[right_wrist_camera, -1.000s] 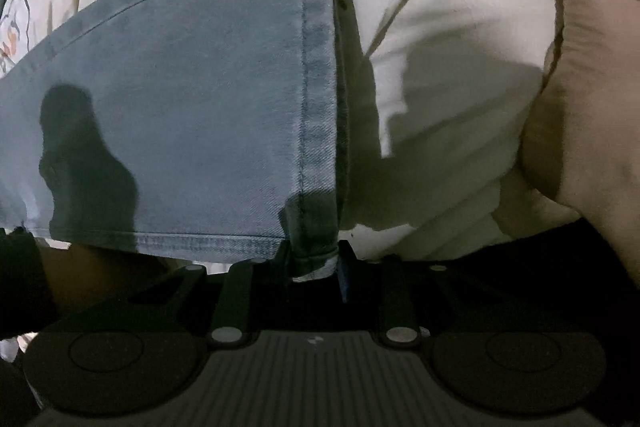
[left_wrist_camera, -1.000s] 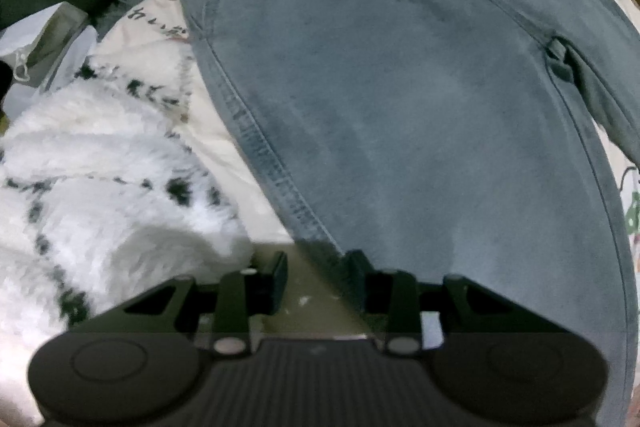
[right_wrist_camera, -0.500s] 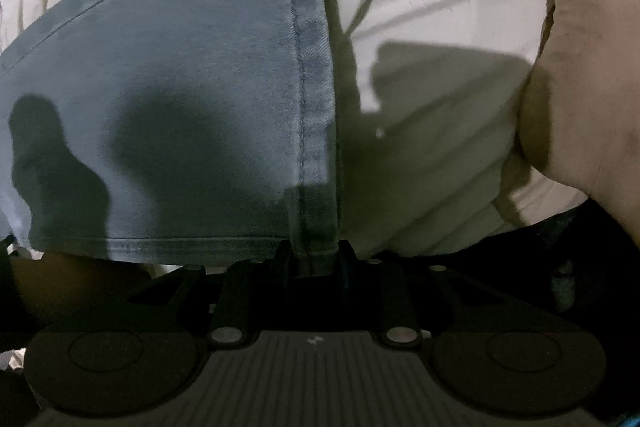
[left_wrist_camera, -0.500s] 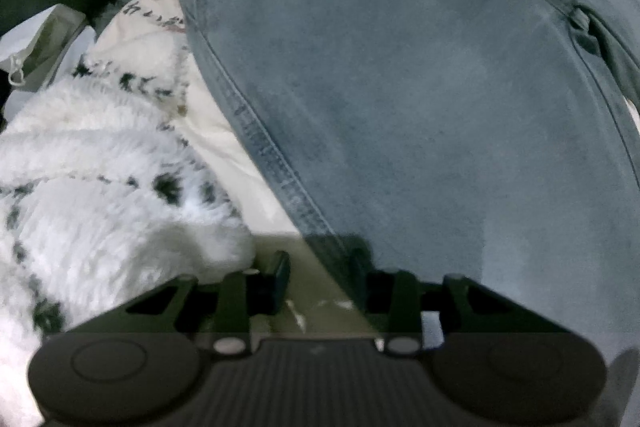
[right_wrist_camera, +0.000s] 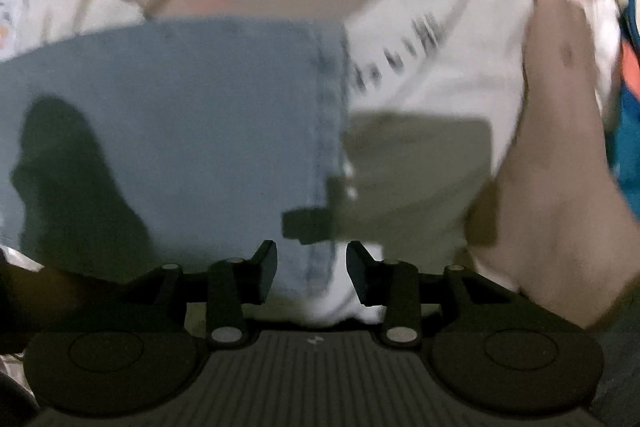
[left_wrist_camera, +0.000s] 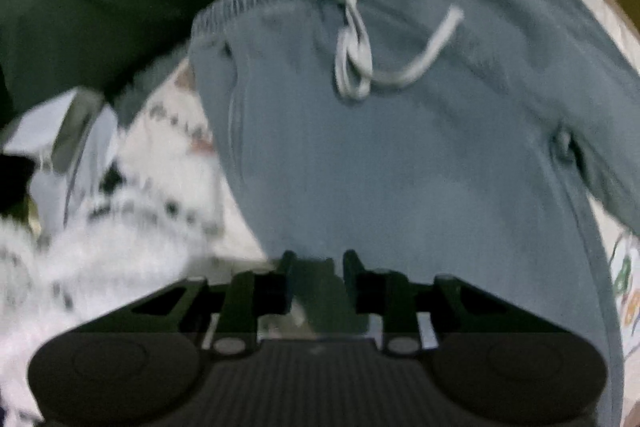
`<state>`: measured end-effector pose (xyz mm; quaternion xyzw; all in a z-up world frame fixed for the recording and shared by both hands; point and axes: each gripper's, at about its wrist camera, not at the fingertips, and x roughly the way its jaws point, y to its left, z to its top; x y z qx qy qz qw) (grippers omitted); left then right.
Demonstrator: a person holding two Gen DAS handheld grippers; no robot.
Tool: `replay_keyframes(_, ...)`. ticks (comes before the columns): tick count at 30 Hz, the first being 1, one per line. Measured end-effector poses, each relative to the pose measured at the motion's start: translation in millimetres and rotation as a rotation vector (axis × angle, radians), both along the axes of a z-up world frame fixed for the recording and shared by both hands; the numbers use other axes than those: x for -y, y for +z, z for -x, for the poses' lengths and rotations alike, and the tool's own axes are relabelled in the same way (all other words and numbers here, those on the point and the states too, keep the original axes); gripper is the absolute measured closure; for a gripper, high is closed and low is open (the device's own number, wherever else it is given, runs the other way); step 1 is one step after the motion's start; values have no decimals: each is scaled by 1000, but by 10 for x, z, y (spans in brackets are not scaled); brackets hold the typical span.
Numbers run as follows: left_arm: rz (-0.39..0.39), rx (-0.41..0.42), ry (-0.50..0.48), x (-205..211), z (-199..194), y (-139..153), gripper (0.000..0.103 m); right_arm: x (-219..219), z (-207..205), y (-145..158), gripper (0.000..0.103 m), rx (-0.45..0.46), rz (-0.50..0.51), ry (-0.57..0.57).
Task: Fold clothes
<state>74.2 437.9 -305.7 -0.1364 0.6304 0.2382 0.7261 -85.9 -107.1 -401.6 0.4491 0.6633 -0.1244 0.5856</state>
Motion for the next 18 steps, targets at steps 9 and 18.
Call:
replay_keyframes(9,-40,64,46,-423,-206,-199,77,193,-562,197,56,110,95,8)
replay_keyframes(18,-70,103,58,-479,-385,-249,85,170,-1100,111,56,190,168,15)
